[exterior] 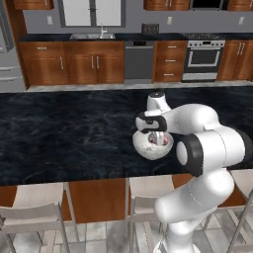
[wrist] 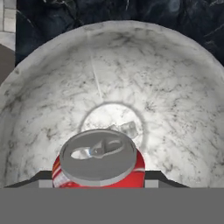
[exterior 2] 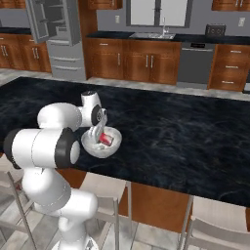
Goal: Open the fridge, grab two sodas, and place both sodas inside the bowl with ice on the dining counter.
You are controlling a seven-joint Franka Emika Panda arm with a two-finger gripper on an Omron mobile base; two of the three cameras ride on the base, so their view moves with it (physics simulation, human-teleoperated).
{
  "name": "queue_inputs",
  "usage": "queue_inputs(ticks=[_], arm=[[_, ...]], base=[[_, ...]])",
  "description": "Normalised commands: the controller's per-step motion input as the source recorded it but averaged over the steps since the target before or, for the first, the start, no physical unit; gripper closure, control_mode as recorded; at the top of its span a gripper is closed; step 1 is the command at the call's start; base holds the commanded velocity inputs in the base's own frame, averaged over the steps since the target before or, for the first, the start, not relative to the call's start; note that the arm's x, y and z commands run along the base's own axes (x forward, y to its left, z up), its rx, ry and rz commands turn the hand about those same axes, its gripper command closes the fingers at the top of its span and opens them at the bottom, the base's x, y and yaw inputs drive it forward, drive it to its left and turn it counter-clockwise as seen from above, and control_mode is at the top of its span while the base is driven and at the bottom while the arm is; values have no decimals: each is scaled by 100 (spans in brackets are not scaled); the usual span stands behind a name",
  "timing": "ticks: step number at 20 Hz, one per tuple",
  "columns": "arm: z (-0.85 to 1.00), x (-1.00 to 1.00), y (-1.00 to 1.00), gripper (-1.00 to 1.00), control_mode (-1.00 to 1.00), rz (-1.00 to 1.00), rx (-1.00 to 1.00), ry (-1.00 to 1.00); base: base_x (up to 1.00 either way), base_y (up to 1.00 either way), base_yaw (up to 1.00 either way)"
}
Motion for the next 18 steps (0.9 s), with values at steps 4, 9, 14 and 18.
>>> queue_inputs(ticks=[4,9,14,18], arm=[[-19,10,0,100,-100,8,0,0],[-19,10,0,100,-100,8,0,0],[-17,9,0,100,-100,9,0,0],[-12,8,0,100,-100,9,0,0]], base=[[0,0,0],[0,0,0],[0,0,0],[0,0,0]])
